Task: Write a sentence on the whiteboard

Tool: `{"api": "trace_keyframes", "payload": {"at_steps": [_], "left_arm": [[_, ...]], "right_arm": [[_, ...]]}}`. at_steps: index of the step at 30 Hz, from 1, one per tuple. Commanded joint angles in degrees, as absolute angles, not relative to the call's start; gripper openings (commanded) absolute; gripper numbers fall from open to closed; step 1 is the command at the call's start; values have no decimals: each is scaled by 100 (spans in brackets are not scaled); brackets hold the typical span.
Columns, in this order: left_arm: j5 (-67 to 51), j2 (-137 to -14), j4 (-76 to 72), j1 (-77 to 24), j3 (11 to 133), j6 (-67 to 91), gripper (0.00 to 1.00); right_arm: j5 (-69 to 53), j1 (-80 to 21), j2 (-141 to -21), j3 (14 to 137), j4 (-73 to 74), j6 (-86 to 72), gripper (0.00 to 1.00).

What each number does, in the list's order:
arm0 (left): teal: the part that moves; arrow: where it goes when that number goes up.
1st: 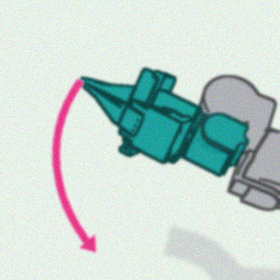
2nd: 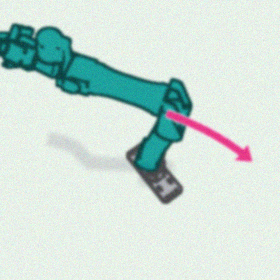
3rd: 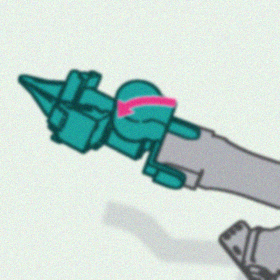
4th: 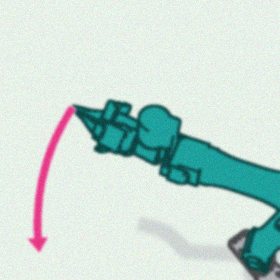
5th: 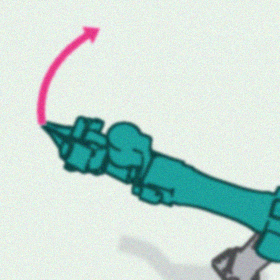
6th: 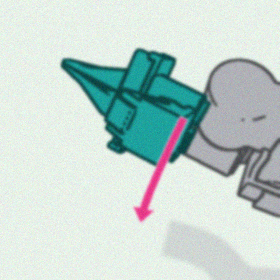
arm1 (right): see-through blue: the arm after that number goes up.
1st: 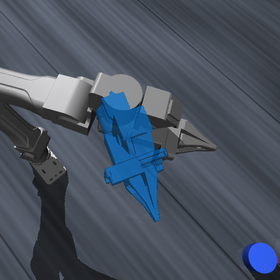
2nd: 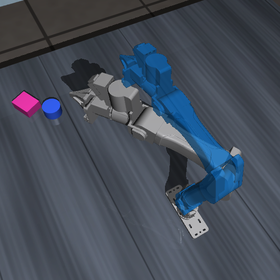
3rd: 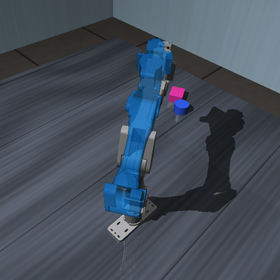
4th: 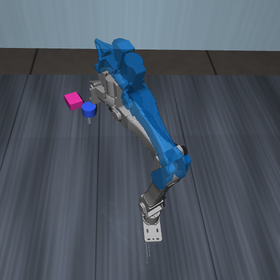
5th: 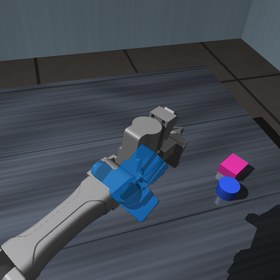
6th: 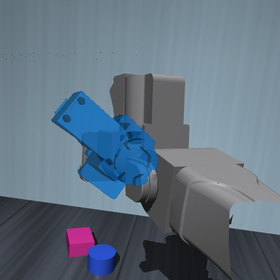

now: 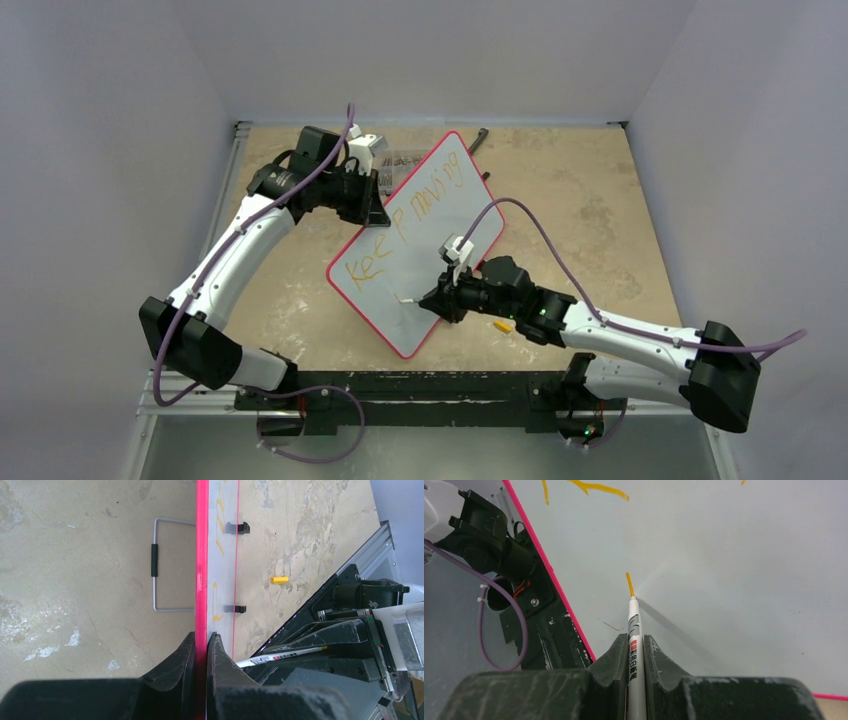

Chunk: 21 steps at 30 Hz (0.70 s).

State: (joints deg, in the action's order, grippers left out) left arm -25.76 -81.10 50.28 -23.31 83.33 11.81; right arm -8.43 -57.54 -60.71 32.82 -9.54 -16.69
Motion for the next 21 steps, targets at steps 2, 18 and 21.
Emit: {"api": "trace_keyframes", "payload": {"at_steps": [2,18,21], "left_arm": [[-1738,-8072,4814,-2201,8332,738,0],[-1782,-8068,4816,-2206,8325,743,0],[-1774,-8068,4819,-2204,8323,738,0]], "right_arm": [[-452,-5783,-6060,3191,-1068,-1727,0],[223,-5783,-6252,3999,-717,-1464,0],[251,-5783,-6329,4126,-742,-1427,0]]}}
